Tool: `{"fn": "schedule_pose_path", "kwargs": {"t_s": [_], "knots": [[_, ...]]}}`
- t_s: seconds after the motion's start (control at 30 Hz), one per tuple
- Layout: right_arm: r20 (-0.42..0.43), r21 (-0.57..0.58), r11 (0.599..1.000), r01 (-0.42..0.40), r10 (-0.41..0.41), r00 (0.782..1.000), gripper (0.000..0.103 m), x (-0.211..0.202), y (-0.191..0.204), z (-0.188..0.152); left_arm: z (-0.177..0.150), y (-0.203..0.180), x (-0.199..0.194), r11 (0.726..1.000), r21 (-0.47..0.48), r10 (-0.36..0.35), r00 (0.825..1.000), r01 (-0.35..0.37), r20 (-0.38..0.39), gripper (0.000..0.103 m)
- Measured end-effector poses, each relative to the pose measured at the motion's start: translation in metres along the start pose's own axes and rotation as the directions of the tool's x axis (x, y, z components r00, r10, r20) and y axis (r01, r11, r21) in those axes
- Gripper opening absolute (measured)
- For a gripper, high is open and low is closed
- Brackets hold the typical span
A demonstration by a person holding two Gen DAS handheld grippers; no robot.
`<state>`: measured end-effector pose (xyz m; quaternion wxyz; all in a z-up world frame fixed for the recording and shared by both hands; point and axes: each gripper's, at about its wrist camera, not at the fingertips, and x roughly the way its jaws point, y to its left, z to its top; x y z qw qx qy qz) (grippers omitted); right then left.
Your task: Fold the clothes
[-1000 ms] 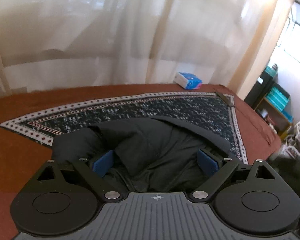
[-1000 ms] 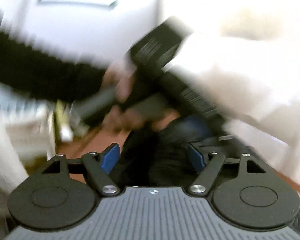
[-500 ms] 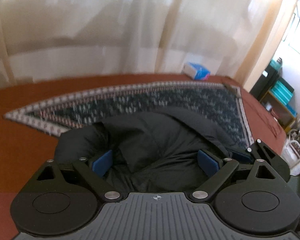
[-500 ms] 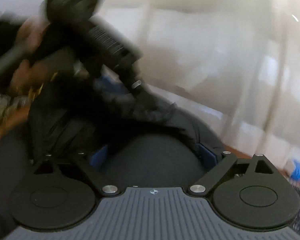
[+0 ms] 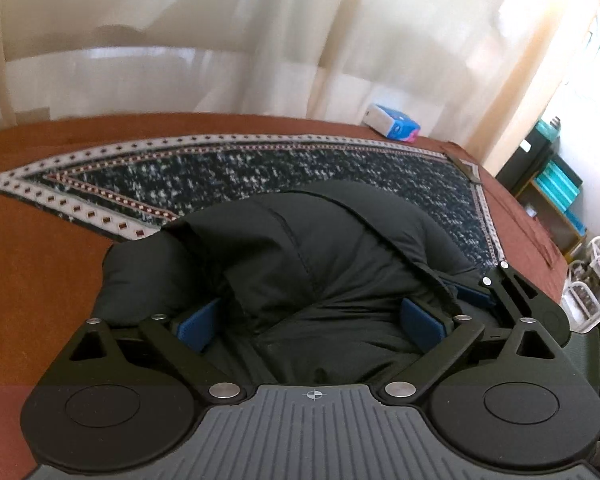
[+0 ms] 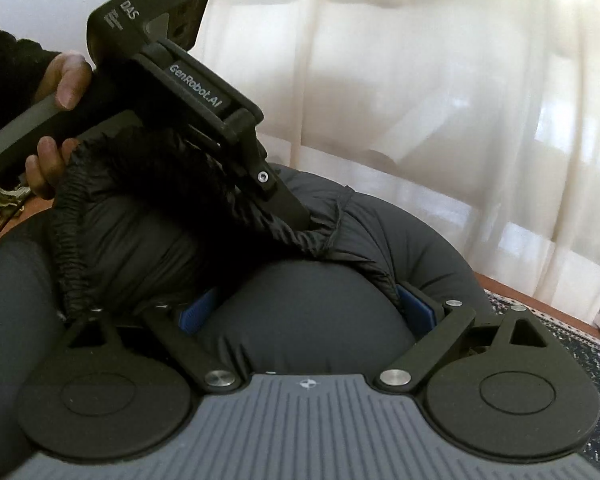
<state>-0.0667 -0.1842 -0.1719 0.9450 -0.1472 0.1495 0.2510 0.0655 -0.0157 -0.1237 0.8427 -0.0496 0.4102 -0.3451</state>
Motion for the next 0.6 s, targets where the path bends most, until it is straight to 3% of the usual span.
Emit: {"fn": "schedule_pose_path", "kwargs": {"t_s": [0.6], "knots": [[0.011,-0.005,1.000,-0.010,0.010,1.000,0.094,0.018,0.005,-0.004,-0.007,0.010,0.011,0.998,-0.066,0.003,1.000,-0.003,0.008,0.101]]}}
